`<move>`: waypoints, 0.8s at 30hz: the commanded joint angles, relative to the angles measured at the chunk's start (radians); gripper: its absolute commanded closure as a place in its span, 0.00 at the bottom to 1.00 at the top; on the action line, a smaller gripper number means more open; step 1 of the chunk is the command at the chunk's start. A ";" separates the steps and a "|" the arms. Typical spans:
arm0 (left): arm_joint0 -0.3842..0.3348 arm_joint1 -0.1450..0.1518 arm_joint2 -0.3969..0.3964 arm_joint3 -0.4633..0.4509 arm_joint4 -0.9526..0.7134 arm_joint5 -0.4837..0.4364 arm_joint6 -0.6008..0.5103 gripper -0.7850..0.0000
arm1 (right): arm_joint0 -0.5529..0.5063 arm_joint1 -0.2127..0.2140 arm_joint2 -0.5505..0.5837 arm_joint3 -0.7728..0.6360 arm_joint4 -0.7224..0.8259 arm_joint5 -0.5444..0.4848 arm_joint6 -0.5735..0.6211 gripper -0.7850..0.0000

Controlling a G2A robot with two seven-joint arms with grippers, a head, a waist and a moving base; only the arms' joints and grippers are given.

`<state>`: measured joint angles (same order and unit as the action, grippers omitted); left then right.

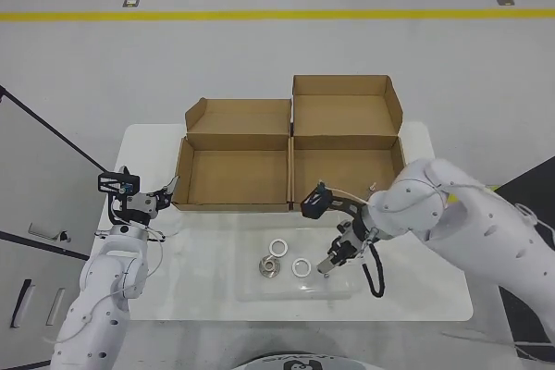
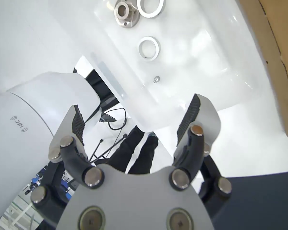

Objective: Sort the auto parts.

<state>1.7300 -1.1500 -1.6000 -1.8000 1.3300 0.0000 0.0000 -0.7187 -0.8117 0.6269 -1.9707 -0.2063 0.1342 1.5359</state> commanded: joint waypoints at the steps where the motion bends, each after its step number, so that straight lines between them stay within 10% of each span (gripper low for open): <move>1: 0.000 0.000 0.000 0.000 0.000 0.000 0.000 0.00 | 0.029 0.009 -0.039 -0.002 0.000 -0.005 0.000 0.00; 19: 0.000 0.000 0.000 0.000 0.000 0.000 0.000 0.00 | 0.108 -0.023 -0.186 0.007 -0.068 -0.065 -0.045 0.00; 24: 0.000 0.000 0.000 0.000 0.000 0.000 0.000 0.00 | 0.106 -0.043 -0.211 0.040 -0.100 -0.080 -0.071 0.15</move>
<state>1.7300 -1.1500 -1.6000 -1.8000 1.3300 0.0000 0.0000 -0.6129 -0.8509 0.4221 -1.9382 -0.2958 0.0573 1.4690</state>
